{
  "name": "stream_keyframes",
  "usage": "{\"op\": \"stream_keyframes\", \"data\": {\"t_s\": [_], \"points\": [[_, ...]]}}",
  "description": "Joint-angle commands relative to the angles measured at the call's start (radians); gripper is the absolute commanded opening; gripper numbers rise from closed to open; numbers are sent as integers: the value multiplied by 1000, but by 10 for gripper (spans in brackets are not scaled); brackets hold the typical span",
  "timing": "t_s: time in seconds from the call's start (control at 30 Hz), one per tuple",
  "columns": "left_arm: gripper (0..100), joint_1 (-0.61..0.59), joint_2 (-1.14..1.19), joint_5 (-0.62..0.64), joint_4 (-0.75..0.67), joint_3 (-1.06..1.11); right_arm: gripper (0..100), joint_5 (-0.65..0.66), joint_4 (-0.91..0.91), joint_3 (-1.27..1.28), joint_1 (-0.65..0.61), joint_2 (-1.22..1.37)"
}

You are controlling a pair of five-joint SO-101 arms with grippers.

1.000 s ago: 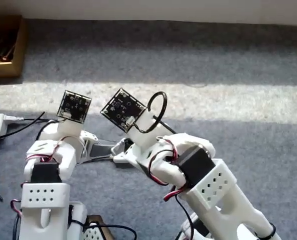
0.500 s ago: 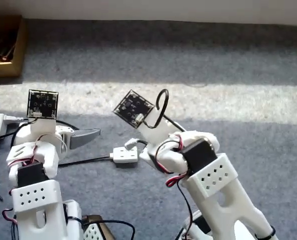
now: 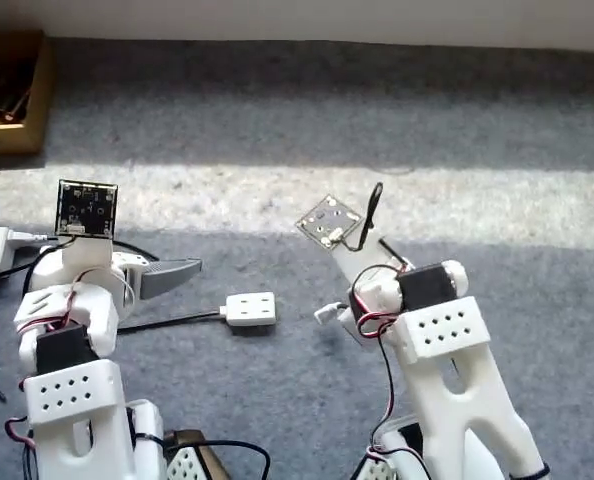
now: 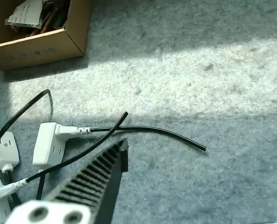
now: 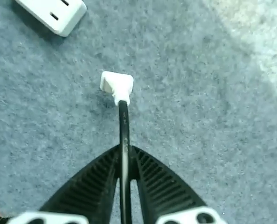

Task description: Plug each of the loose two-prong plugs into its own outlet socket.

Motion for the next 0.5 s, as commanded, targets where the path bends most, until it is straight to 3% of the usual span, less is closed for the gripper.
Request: {"op": "stream_keyframes", "data": {"t_s": [0.0,0.17,0.3,0.47], "points": [[592,-10,-10,-6,-14,8,6,-28,-102,58,13,4],[592,-5,-10,-8,-14,12,9,-2,-114,147,19,-5],[592,-5,-10,-8,-15,13,15,51,-12,157,76,-7],[592,-5,-10,-8,-15,18,172,187,140,116,189,1]]}}
